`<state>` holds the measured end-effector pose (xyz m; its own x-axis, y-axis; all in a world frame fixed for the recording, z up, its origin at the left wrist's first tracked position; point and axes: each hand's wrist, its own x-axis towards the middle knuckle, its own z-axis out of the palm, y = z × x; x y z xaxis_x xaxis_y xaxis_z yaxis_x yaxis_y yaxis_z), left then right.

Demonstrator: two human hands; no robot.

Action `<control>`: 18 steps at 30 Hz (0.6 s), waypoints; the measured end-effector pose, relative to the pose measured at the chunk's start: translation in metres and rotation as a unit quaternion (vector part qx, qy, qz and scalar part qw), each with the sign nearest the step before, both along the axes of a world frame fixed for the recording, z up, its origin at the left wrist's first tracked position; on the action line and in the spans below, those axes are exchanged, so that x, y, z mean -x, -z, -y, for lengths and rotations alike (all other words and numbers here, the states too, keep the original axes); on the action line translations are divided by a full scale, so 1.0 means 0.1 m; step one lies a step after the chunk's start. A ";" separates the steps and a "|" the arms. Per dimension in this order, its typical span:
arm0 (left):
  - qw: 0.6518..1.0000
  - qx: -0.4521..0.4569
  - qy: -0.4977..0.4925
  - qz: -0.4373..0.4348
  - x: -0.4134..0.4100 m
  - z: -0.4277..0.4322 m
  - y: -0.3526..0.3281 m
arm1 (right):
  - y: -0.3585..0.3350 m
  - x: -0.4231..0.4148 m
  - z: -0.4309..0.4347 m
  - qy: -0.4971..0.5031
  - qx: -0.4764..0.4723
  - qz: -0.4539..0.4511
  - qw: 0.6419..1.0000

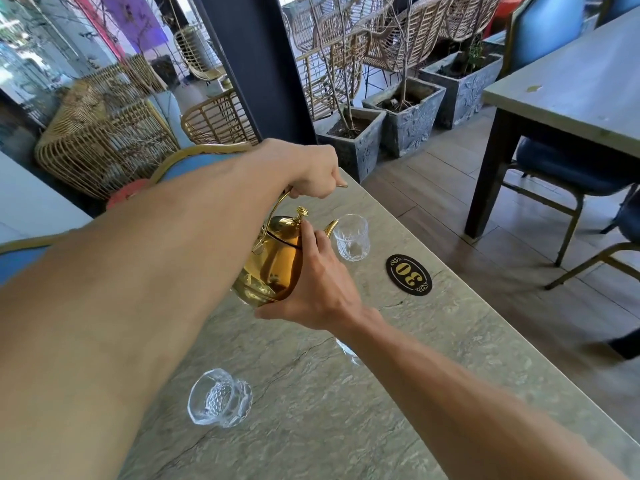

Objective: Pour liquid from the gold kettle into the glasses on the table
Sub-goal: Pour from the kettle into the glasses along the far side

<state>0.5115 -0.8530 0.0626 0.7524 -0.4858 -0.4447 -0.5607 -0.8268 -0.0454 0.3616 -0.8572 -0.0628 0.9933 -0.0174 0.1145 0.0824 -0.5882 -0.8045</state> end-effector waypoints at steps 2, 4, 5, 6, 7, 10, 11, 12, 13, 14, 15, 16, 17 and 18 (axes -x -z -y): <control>1.000 -0.002 0.002 0.003 0.00 0.03 0.02 | 0.01 0.00 0.02 0.000 -0.003 -0.003 1.000; 1.000 -0.002 0.002 0.004 0.00 0.06 0.03 | 0.02 -0.01 0.04 0.000 -0.005 -0.004 1.000; 1.000 -0.002 0.001 0.002 -0.01 0.07 0.04 | 0.02 -0.01 0.05 0.000 -0.006 -0.004 1.000; 1.000 -0.001 -0.001 -0.002 -0.01 0.08 0.05 | 0.02 -0.01 0.06 -0.001 -0.006 -0.004 1.000; 1.000 -0.001 -0.003 -0.006 -0.01 0.09 0.05 | 0.03 -0.01 0.07 -0.001 -0.006 -0.004 1.000; 1.000 -0.002 -0.007 -0.015 -0.04 0.11 0.08 | 0.04 -0.03 0.10 -0.003 -0.008 -0.007 1.000; 1.000 -0.001 -0.009 -0.019 -0.05 0.11 0.09 | 0.04 -0.03 0.11 -0.004 -0.009 -0.009 1.000; 1.000 -0.001 -0.009 -0.021 -0.06 0.12 0.10 | 0.05 -0.04 0.13 -0.006 -0.011 -0.010 1.000; 1.000 -0.001 -0.007 -0.023 -0.07 0.13 0.10 | 0.05 -0.04 0.14 -0.007 -0.012 -0.012 1.000; 1.000 -0.002 -0.005 -0.023 -0.08 0.15 0.11 | 0.05 -0.05 0.15 -0.009 -0.013 -0.013 1.000; 1.000 -0.004 -0.004 -0.023 -0.09 0.16 0.11 | 0.06 -0.05 0.17 -0.010 -0.014 -0.014 1.000; 1.000 -0.005 -0.003 -0.024 -0.10 0.17 0.11 | 0.06 -0.06 0.19 -0.012 -0.014 -0.014 1.000; 1.000 -0.007 -0.004 -0.025 -0.10 0.18 0.11 | 0.06 -0.07 0.20 -0.016 -0.015 -0.014 1.000; 1.000 -0.009 -0.004 -0.026 -0.11 0.19 0.11 | 0.06 -0.07 0.22 -0.019 -0.017 -0.012 1.000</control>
